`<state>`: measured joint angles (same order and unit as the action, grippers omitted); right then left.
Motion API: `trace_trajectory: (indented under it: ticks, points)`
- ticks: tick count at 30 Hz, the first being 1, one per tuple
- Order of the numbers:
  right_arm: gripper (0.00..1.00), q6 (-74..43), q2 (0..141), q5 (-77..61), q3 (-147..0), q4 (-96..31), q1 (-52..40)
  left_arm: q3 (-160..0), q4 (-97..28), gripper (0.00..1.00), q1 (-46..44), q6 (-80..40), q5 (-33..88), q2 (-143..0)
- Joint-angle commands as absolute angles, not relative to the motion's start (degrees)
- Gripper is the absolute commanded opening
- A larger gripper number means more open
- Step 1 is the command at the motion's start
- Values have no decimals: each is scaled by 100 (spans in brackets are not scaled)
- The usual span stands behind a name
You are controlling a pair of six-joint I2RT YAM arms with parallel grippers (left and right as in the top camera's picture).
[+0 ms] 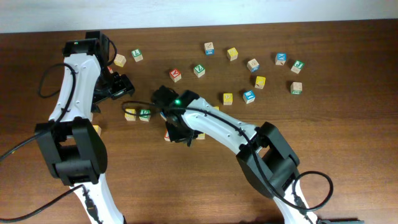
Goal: Spell out ICRA
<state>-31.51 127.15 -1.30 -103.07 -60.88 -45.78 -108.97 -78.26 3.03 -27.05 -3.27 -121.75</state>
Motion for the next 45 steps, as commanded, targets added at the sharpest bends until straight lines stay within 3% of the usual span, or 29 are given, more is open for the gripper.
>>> trace_trajectory:
  ticks: [1,4,11,23,45]
  points:
    - [22,-3175,12733,-51,-11271,-6768,-4364,-10884,-7828,99,327,-2775,-392,-12219]
    - [21,-2888,12733,-12,-12370,-8082,-3767,-10884,-7828,99,327,-2775,-392,-12219]
    - [21,-2530,12735,-16,-12182,-9091,-2788,-10884,-7765,99,327,-2777,-390,-12219]
    - [21,-2556,12735,-886,-10064,-7642,-3258,-10884,-7771,99,327,-2775,-390,-12219]
    - [21,-2945,12735,-539,-10051,-6661,-3811,-10884,-7782,99,327,-2775,-390,-12219]
